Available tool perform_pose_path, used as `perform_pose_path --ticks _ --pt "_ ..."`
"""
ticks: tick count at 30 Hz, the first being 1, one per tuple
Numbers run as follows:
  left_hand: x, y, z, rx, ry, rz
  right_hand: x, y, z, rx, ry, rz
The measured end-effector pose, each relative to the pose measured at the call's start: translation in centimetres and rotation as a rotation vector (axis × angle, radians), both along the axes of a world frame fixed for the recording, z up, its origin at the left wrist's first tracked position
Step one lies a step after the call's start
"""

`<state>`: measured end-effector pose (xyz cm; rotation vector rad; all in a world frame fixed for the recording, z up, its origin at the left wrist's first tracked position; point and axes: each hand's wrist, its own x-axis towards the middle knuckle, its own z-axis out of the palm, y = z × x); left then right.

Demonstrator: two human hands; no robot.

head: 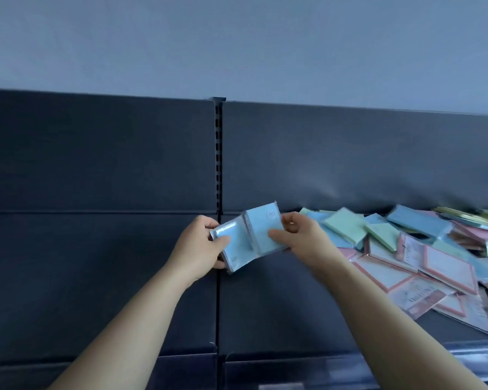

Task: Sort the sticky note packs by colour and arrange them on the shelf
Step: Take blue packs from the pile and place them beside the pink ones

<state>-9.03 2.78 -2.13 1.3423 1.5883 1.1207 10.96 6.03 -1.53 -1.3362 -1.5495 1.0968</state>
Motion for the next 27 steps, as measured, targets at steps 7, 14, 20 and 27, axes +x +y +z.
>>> perform_pose_path --ticks 7,14,20,27 --pt "-0.8 -1.4 0.8 0.012 -0.084 0.075 -2.0 -0.7 0.7 -0.084 0.325 0.114" --pt "-11.1 -4.5 2.0 0.048 -0.187 0.230 -13.6 -1.5 2.3 -0.087 0.277 0.239" --pt "-20.9 -7.2 3.6 0.129 -0.110 0.299 -24.7 -3.3 1.2 -0.113 0.180 0.226" --pt "-32.4 -9.9 4.3 0.097 -0.067 0.319 -37.4 -5.9 1.0 -0.193 0.339 0.201"
